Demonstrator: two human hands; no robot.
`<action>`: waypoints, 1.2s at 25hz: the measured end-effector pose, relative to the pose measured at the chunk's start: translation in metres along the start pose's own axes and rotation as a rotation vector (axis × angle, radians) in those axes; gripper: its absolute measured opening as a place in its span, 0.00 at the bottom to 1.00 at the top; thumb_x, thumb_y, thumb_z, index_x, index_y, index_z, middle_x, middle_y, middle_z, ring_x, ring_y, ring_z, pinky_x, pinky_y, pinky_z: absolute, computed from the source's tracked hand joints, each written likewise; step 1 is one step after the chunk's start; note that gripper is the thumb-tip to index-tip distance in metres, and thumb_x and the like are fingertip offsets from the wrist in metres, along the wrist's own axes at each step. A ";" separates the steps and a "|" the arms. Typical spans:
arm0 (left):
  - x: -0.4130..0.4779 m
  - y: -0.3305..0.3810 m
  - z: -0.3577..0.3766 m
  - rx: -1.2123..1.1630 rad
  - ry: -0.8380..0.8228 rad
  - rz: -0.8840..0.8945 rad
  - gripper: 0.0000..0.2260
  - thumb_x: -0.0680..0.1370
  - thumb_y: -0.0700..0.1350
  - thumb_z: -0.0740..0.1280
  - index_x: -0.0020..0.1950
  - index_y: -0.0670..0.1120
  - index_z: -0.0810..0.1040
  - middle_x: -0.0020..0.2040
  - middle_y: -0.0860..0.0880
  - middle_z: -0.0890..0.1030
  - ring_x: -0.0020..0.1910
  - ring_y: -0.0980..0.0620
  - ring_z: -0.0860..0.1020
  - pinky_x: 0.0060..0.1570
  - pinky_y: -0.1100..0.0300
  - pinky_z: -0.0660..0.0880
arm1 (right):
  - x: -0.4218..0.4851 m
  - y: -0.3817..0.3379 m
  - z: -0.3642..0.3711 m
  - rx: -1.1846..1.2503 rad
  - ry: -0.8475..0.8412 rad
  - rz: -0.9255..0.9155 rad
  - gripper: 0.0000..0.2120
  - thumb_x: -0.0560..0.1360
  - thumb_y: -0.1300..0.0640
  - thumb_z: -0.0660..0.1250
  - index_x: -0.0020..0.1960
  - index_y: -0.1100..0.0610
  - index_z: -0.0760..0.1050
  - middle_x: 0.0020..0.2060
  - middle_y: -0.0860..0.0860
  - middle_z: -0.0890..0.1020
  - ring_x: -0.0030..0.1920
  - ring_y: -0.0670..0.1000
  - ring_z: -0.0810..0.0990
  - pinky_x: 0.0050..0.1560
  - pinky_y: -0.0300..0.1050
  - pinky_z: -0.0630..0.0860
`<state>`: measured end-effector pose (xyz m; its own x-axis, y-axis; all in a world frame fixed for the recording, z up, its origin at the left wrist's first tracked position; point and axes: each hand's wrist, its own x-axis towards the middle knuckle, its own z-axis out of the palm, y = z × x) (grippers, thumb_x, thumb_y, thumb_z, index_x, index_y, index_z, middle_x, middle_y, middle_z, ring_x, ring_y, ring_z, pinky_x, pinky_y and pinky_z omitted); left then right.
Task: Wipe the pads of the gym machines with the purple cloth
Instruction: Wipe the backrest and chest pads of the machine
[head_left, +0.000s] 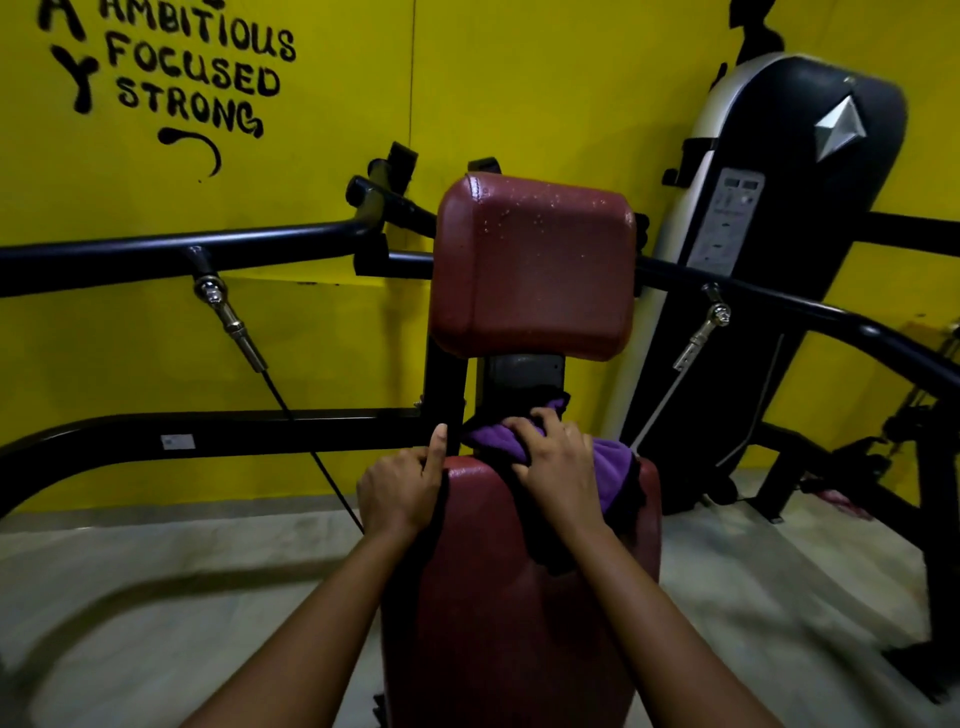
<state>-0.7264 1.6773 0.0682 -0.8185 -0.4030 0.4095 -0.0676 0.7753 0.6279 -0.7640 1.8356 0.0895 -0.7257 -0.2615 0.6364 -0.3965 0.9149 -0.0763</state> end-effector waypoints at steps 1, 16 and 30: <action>-0.001 0.001 -0.002 -0.004 -0.008 -0.007 0.28 0.79 0.60 0.49 0.40 0.45 0.81 0.34 0.45 0.76 0.36 0.48 0.74 0.35 0.59 0.64 | -0.002 0.001 -0.007 -0.019 -0.083 -0.003 0.20 0.70 0.51 0.65 0.62 0.48 0.74 0.59 0.52 0.75 0.53 0.59 0.74 0.50 0.50 0.69; 0.068 0.061 -0.062 -0.890 0.115 -0.092 0.20 0.81 0.53 0.52 0.71 0.47 0.66 0.68 0.44 0.72 0.67 0.45 0.70 0.67 0.49 0.66 | 0.111 -0.076 -0.081 -0.054 0.367 -0.170 0.26 0.65 0.50 0.59 0.62 0.47 0.74 0.67 0.51 0.73 0.65 0.56 0.62 0.61 0.54 0.59; 0.139 0.129 -0.076 -0.774 0.099 -0.107 0.23 0.79 0.60 0.51 0.56 0.42 0.72 0.57 0.40 0.77 0.52 0.46 0.73 0.48 0.55 0.67 | 0.225 -0.042 -0.109 -0.003 0.326 -0.211 0.33 0.65 0.35 0.46 0.60 0.49 0.76 0.56 0.50 0.80 0.54 0.58 0.76 0.54 0.52 0.68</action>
<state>-0.8051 1.6845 0.2563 -0.7731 -0.5260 0.3545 0.3029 0.1850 0.9349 -0.8494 1.7713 0.3195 -0.4119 -0.3329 0.8483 -0.5161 0.8524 0.0839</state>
